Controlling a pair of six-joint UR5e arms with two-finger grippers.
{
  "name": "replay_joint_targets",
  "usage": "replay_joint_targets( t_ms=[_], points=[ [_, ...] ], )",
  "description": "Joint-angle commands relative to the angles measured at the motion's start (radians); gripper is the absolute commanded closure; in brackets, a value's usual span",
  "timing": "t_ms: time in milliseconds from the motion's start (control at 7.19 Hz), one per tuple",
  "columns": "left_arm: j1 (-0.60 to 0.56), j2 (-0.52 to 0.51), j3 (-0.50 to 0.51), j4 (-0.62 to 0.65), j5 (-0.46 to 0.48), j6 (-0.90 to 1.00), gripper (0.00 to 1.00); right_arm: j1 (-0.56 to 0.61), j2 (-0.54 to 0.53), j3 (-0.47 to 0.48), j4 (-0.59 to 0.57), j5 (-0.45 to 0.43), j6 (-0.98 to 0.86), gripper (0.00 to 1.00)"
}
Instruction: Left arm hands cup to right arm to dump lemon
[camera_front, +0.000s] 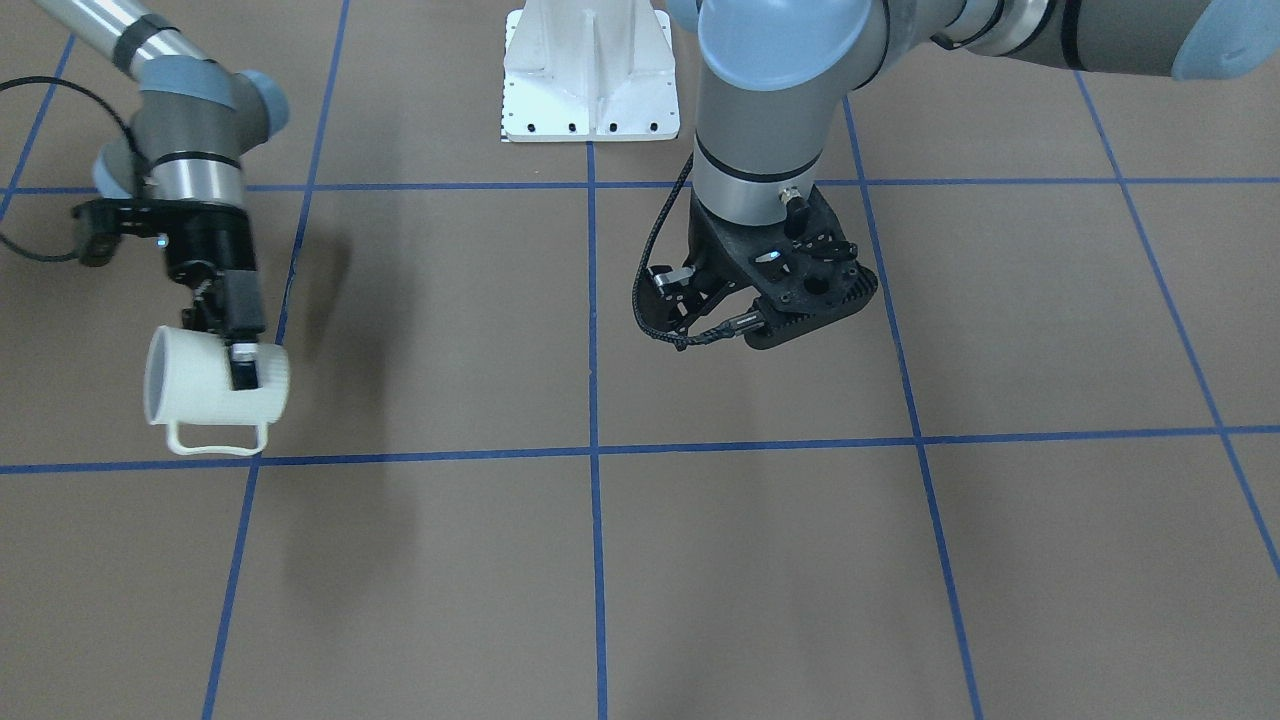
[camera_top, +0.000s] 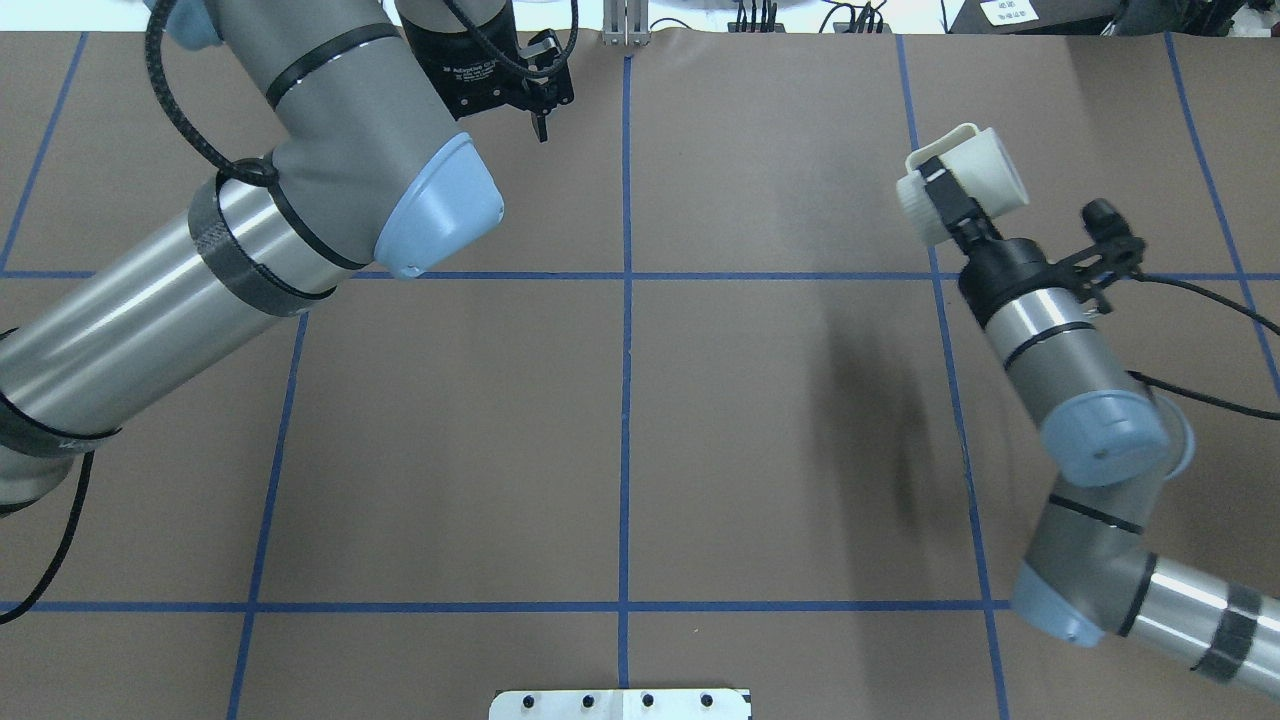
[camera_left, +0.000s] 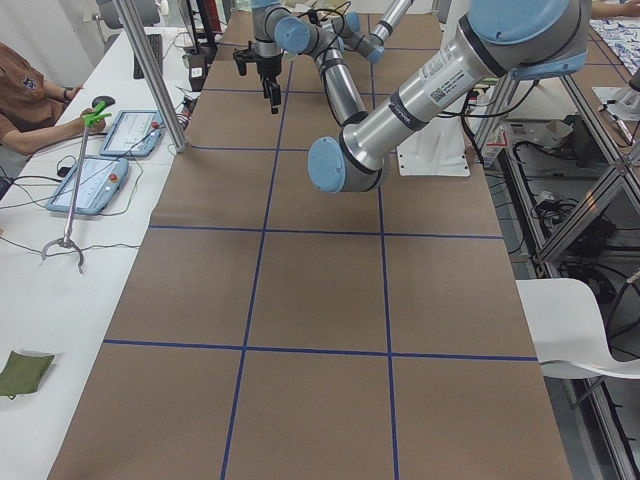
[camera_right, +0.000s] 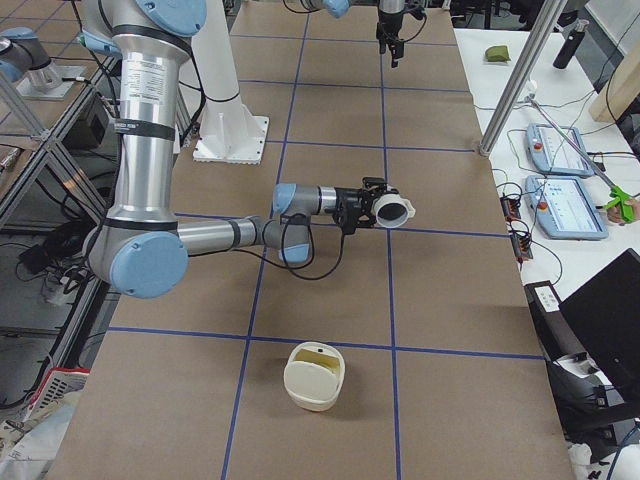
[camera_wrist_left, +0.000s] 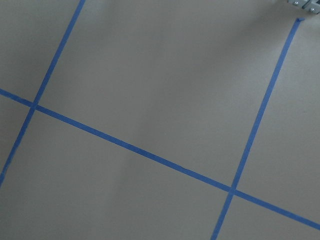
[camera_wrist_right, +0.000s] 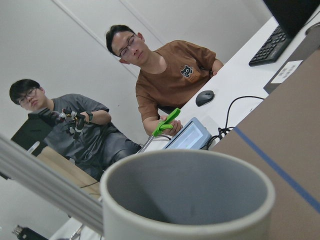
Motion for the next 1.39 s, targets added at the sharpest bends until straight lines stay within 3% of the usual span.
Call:
replay_joint_targets(
  t_ms=[0,278,557,835,1252],
  points=[
    [-0.001,-0.007,0.008,0.002,-0.025,-0.013,0.0,-0.163,0.195,-0.028,-0.366,-0.167,-0.074,0.66],
    [0.006,-0.008,-0.001,-0.007,-0.037,-0.021,0.0,-0.222,0.337,-0.146,-0.48,-0.287,-0.227,0.65],
    [0.06,-0.02,-0.018,0.0,-0.034,-0.053,0.0,-0.265,0.437,-0.238,-0.579,-0.391,-0.237,0.64],
    [0.106,-0.023,-0.027,-0.016,-0.028,-0.087,0.0,-0.293,0.497,-0.239,-0.684,-0.431,-0.237,0.64],
    [0.138,-0.025,-0.018,-0.01,-0.025,-0.096,0.01,-0.319,0.513,-0.246,-0.696,-0.463,-0.275,0.64]
  ],
)
